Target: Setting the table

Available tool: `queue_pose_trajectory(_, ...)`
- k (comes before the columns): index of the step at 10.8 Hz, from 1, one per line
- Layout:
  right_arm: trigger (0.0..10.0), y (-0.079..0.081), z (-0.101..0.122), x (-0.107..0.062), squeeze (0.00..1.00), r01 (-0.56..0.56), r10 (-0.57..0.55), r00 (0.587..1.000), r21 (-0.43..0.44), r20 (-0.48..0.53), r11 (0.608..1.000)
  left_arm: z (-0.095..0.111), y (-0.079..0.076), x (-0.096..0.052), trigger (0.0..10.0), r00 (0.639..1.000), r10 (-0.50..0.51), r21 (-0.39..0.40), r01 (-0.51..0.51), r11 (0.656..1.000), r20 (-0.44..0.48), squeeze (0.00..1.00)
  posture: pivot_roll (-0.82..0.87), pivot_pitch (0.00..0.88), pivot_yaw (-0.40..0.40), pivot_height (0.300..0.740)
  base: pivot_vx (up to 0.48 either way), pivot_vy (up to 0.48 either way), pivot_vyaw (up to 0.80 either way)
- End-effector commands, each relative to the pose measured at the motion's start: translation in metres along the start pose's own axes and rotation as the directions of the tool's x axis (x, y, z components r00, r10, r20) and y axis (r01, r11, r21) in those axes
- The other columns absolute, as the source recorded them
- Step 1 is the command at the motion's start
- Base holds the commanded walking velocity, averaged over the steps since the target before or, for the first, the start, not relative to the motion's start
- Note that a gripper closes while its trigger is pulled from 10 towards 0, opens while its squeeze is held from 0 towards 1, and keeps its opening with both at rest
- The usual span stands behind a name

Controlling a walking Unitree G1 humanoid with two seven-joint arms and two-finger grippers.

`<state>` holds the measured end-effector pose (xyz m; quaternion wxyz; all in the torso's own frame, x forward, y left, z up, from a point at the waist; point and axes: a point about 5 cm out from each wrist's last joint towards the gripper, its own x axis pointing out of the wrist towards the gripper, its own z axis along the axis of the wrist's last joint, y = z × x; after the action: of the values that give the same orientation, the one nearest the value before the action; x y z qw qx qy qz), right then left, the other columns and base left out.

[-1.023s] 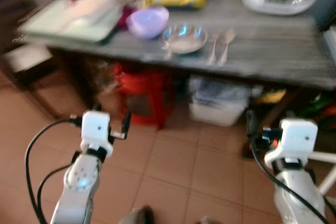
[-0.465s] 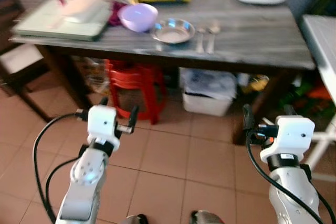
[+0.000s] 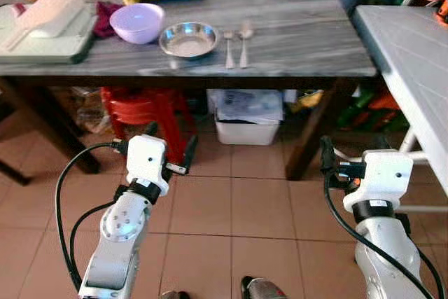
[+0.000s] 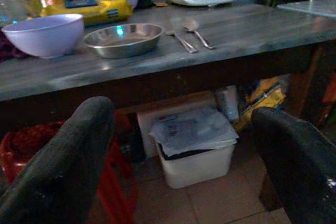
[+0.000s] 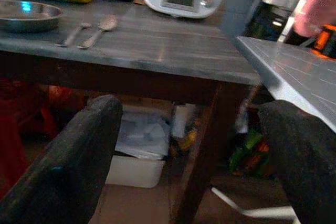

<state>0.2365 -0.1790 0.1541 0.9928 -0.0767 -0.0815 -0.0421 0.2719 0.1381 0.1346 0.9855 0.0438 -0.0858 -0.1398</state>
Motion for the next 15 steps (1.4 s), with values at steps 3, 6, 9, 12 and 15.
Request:
queue_pose_trajectory(3,10.0,0.003,0.000,0.003,0.00,-0.010,0.010,1.000,0.005,0.001,1.000,0.003,0.001,-0.001,10.0,1.000,-0.006,-0.014,0.006,1.000,0.021,0.00,-0.14,0.162,0.029,0.740,0.000,0.000,-0.35)
queue_pose_trajectory(6,10.0,0.003,-0.001,0.011,0.00,-0.002,0.002,1.000,0.007,0.011,1.000,0.005,0.001,0.003,10.0,1.000,-0.009,-0.002,0.009,1.000,0.025,0.00,-0.13,0.154,0.033,0.740,0.000,0.000,-0.37)
queue_pose_trajectory(9,10.0,0.001,-0.002,0.012,0.00,0.003,-0.003,1.000,0.000,0.008,1.000,0.004,0.000,0.001,10.0,0.999,-0.014,0.002,0.014,1.000,0.031,0.00,-0.14,0.156,0.031,0.740,0.000,0.000,0.00)
queue_pose_trajectory(12,10.0,0.001,-0.003,0.013,0.00,0.003,-0.003,1.000,-0.003,0.004,1.000,0.004,-0.002,0.002,10.0,0.999,-0.022,0.001,0.022,1.000,0.032,0.00,-0.14,0.158,0.029,0.740,0.000,-0.261,-0.37)
queue_pose_trajectory(15,10.0,0.001,-0.002,0.014,0.00,-0.003,0.003,1.000,-0.010,0.007,1.000,0.002,-0.002,0.002,10.0,1.000,-0.010,-0.020,0.010,1.000,0.021,0.00,-0.15,0.159,0.025,0.740,0.000,-0.252,-0.80)
